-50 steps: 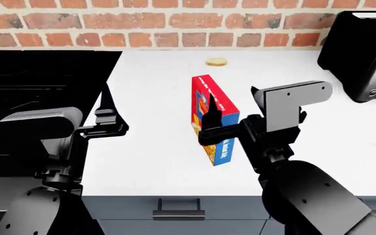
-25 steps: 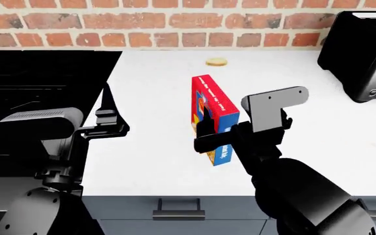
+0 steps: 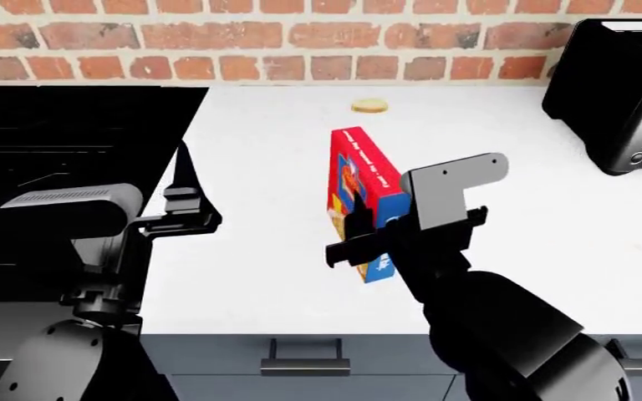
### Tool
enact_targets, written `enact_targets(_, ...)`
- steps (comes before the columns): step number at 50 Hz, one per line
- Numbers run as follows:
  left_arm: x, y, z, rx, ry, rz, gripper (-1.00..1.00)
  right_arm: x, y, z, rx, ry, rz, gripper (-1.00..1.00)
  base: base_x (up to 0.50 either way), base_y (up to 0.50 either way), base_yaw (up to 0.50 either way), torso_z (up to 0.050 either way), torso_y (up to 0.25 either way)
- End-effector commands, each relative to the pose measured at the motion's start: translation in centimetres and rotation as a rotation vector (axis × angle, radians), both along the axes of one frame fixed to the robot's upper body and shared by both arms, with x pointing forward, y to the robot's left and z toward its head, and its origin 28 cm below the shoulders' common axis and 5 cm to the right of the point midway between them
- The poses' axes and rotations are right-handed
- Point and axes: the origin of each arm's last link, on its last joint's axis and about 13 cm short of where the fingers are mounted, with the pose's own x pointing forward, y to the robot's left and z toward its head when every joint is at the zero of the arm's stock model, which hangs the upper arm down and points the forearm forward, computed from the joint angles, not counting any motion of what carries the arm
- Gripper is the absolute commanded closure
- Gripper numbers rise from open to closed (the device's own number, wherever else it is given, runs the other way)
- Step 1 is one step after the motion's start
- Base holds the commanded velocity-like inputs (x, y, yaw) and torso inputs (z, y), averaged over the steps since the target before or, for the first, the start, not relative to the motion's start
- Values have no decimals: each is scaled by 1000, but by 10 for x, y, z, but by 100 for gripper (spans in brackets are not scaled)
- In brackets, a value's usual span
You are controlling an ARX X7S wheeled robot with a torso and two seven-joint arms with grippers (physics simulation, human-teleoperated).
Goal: Pick the boxed food and bar from the counter and place them in the cabinets closest to them.
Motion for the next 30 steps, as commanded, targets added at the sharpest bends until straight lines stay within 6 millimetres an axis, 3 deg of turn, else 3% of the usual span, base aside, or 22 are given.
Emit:
enact_targets(1, 0, 0, -1, 1, 0, -2, -100, -4, 0, 3, -15, -17, -4, 100, 0, 0, 0, 0, 0)
enact_targets(13, 2, 0, -2, 3, 7, 3, -100, -13, -1, 16, 24, -119, -10, 100, 0, 0, 0, 0, 1)
enact_targets(18, 13, -4, 1, -11, 29, 1, -100, -7, -7, 29, 61, -149, -37, 100, 0, 0, 0, 0, 0)
enact_targets(24, 51, -13, 34, -66, 27, -33, -100, -6, -16, 64, 53, -203, -62, 100, 0, 0, 0, 0, 0)
enact_targets(30, 115, -21, 66, -100, 74, -37, -100, -12, -25, 98, 34, -239, -68, 100, 0, 0, 0, 0, 2)
